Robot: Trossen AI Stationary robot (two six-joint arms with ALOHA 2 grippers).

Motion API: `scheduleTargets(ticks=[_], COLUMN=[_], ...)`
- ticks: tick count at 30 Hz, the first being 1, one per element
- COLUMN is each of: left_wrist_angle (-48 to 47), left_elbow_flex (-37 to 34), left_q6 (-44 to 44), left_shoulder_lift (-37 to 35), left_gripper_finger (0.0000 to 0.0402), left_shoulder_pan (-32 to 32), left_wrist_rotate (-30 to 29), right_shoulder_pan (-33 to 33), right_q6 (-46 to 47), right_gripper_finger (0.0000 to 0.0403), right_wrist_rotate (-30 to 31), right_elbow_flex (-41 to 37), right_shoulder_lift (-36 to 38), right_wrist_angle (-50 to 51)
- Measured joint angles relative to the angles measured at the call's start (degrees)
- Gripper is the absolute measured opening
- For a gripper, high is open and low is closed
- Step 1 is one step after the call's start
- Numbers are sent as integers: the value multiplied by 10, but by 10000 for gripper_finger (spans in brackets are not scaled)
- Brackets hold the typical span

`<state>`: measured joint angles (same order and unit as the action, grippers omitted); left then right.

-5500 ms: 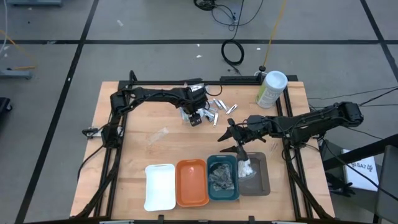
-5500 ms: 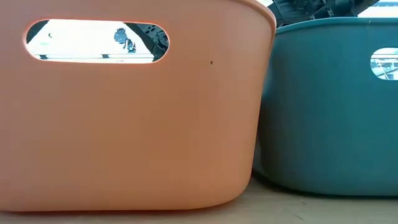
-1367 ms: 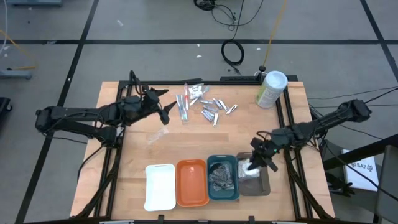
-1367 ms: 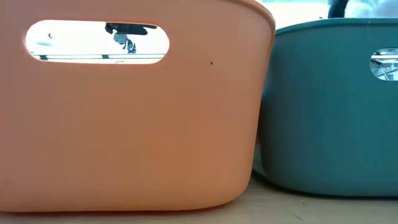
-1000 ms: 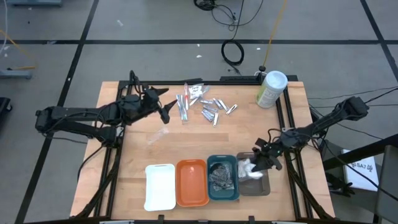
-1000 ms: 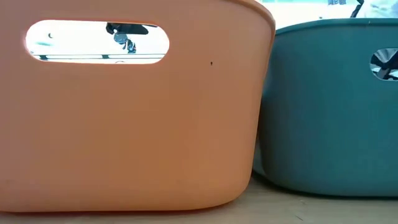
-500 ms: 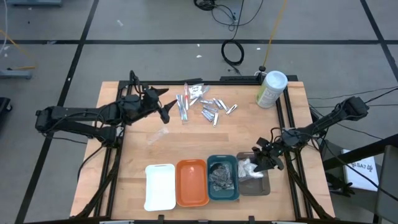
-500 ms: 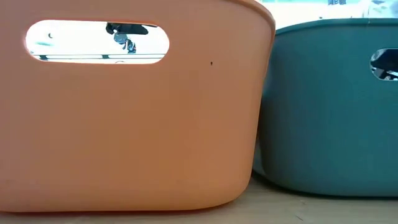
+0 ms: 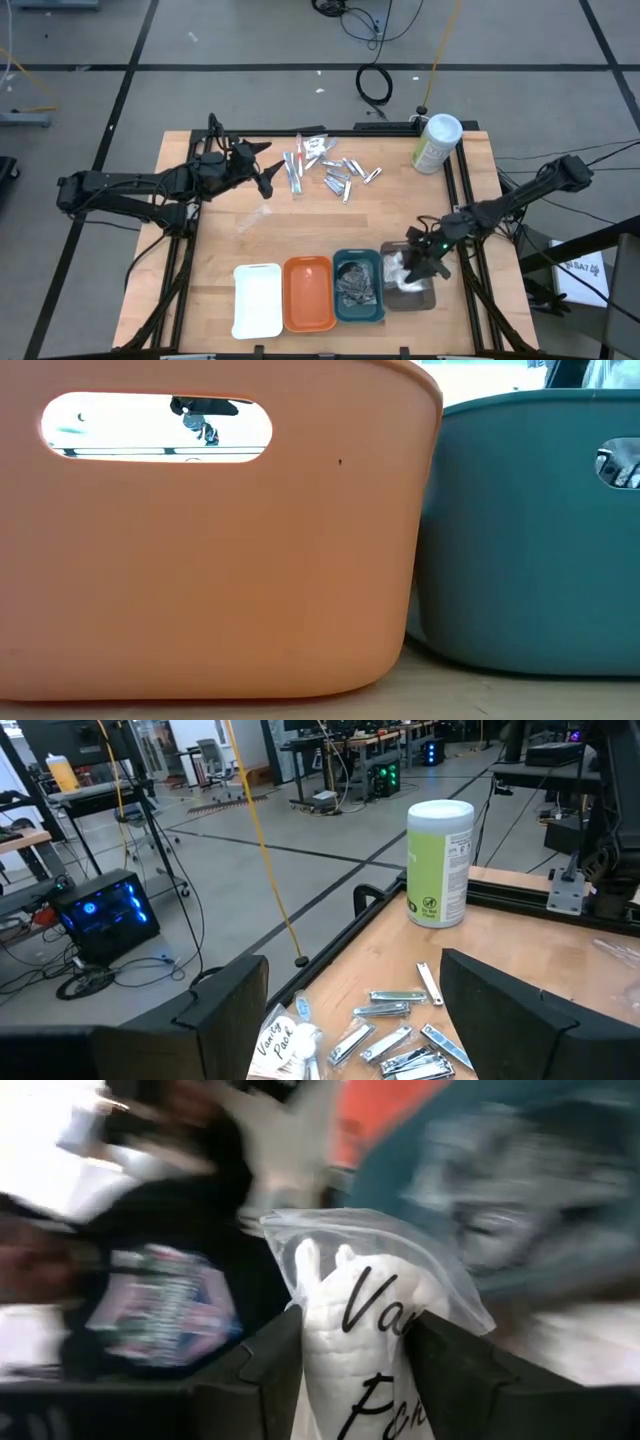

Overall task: Pick & Place Travel size toiletries
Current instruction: Put the white cotton pack into the black bin

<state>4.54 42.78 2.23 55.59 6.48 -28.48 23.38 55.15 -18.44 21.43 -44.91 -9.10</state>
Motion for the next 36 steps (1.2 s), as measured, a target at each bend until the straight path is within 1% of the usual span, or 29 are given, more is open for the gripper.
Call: scheduleTargets(ticks=[2, 5, 7, 8, 12, 16, 19, 22, 26, 29, 32, 36], left_wrist_angle=[0, 0, 0, -1, -10, -11, -11, -15, -15, -15, -15, -14], left_elbow_flex=[0, 0, 0, 0, 0, 0, 0, 0, 0, 0, 0, 0], left_q6=[0, 0, 0, 0, 0, 3, 4, 4, 4, 4, 4, 4], left_shoulder_lift=[0, 0, 0, 0, 0, 0, 0, 0, 0, 0, 0, 0], left_gripper_finger=[285, 287, 287, 286, 286, 289, 287, 283, 281, 280, 280, 280], left_shoulder_pan=[0, 0, 0, 0, 0, 0, 0, 0, 0, 0, 0, 0], left_wrist_rotate=[0, 0, 0, 0, 0, -2, -2, -3, -3, -3, -3, -3], right_shoulder_pan=[0, 0, 0, 2, 8, 7, 7, 7, -2, -11, -20, -20], right_q6=[-30, -58, -67, -73, -100, -95, -95, -95, -152, -175, -143, -125], right_gripper_finger=[154, 142, 135, 132, 127, 128, 127, 128, 126, 128, 142, 184], right_wrist_rotate=[33, 111, 151, 165, 183, 168, 138, 139, 138, 136, 134, 124], right_elbow_flex=[54, 134, 168, 177, 181, 158, 132, 100, 55, 33, 31, 31], right_shoulder_lift=[0, -12, -27, -36, -72, -99, -108, -111, -110, -108, -108, -108], right_wrist_angle=[137, 312, 382, 395, 399, 387, 349, 288, 176, 129, 125, 115])
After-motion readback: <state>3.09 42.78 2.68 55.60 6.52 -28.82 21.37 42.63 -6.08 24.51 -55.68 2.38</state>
